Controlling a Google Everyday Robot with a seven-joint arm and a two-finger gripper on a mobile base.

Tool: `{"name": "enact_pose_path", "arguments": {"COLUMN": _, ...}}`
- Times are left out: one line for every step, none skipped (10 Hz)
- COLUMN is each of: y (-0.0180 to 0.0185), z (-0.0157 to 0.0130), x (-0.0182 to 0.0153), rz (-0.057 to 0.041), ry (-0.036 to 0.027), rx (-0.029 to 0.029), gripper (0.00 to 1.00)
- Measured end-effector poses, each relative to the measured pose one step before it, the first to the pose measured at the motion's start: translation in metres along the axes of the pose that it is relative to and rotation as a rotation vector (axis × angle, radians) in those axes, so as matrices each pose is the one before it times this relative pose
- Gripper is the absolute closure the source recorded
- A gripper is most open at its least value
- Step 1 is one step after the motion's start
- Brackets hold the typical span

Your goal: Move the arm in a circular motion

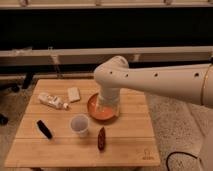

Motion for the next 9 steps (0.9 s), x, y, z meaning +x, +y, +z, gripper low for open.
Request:
{"name": "enact_pose_path", "arguments": {"y": 0.00077, "z": -0.00053, "x": -0.00027, "rz": -0.00377, "ry": -0.00123, "rx": -0.00263, "gripper": 0.35}}
{"name": "enact_pose_path", "arguments": {"y": -0.00592, "z": -0.00025, "x": -0.00629, "rz": -0.00115, "ry": -0.00088, "rx": 0.00037, "gripper": 0.35}}
{"name": "enact_pose_path", "arguments": {"y": -0.00627, "z": -0.00025, "x": -0.00586, "rz": -0.00128, "ry": -0.0003, "rx": 0.00227, "gripper": 0.35}}
{"name": "enact_pose_path", "arguments": {"y": -0.0087, "z": -0.0006, "x": -0.00295, "rz": -0.00025, "ry": -0.00013, "rx": 0.00002, "gripper": 0.35}}
{"name": "enact_pose_path", "arguments": {"y": -0.00747, "z": 0.00003, "x": 0.00058, "rz": 0.00632, "ry": 0.00128, "rx": 0.00167, "gripper": 0.35}}
{"name": "enact_pose_path", "arguments": {"y": -0.00115, "z": -0.00026, "x": 0.00135, "rz": 0.00171, "ry": 0.00132, "rx": 0.00016, "gripper": 0.35}}
{"name": "enact_pose_path", "arguments": {"y": 0.00179, "z": -0.00109, "x": -0.00181, "rz": -0.00346, "ry": -0.00378, "rx": -0.0071, "gripper": 0.35}}
{"name": "enact_pose_path", "arguments": {"y": -0.00476, "z": -0.00037, "x": -0.0047, "rz": 0.00125, "ry": -0.00069, "rx": -0.00052, "gripper": 0.35}}
{"name": "enact_pose_path", "arguments": {"y": -0.00949, "z": 0.00012, "x": -0.01047, "rz": 0.00218, "ry": 0.00162, "rx": 0.00316, "gripper": 0.35}}
